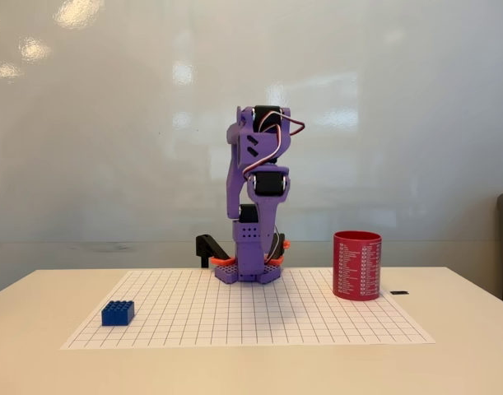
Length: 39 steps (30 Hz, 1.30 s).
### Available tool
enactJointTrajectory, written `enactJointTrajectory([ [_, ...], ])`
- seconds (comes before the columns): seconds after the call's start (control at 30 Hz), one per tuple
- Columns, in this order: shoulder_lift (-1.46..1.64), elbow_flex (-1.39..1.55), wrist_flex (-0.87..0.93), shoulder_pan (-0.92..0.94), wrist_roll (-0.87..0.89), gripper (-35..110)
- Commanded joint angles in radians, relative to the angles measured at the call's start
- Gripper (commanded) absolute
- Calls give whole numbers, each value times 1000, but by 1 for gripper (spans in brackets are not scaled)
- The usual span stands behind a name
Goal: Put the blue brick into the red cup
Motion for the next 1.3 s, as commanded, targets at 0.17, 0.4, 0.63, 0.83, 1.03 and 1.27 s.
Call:
enactJointTrajectory([
  [0.17,-221,-40,-104,201,-28,-1],
  [0.4,-252,-14,-195,578,-64,-1],
  [0.63,-201,21,-195,856,-95,-1],
  [0.83,-124,80,-184,801,-94,-1],
  [1.03,-69,86,-150,724,-94,-1],
  [1.27,-86,219,-132,739,-130,-1],
])
